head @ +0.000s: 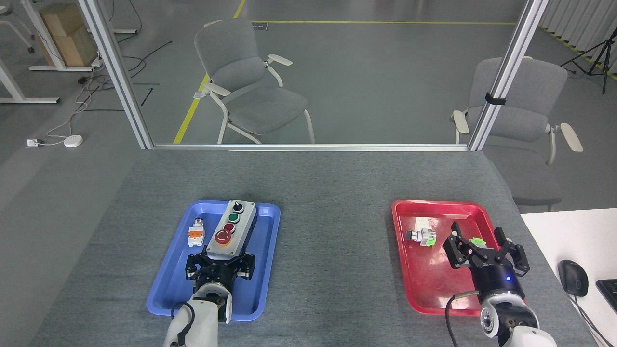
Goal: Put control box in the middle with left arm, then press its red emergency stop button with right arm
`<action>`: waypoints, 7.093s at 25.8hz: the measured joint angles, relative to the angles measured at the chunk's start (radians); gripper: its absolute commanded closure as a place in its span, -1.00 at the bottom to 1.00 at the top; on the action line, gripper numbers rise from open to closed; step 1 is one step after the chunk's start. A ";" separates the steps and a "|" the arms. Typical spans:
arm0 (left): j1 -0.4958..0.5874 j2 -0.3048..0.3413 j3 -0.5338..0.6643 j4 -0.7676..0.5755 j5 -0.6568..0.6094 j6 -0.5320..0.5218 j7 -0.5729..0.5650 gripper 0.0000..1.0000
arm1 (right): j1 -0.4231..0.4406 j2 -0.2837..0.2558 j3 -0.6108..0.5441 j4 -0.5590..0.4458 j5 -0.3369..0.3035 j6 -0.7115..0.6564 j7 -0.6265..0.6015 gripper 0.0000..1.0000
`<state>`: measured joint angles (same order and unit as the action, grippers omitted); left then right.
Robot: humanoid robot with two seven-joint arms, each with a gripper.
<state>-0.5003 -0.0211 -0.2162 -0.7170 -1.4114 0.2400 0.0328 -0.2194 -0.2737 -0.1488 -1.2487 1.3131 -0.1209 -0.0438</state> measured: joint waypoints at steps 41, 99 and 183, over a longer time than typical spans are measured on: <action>0.063 0.063 0.013 -0.316 0.145 -0.241 -0.006 1.00 | -0.001 -0.002 0.000 0.000 0.000 0.001 -0.004 -0.99; 0.242 0.032 -0.442 -0.461 0.095 -0.072 -0.087 -0.96 | -0.070 -0.011 0.008 0.023 0.004 0.001 0.001 0.53; 0.437 0.094 0.258 -0.704 0.241 -0.340 -0.036 -0.98 | -0.058 0.134 0.103 0.039 0.034 0.180 -0.057 -0.99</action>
<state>-0.0630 0.0732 0.0415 -1.4208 -1.1708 -0.1004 -0.0034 -0.2778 -0.1398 -0.0460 -1.2094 1.3466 0.0590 -0.1006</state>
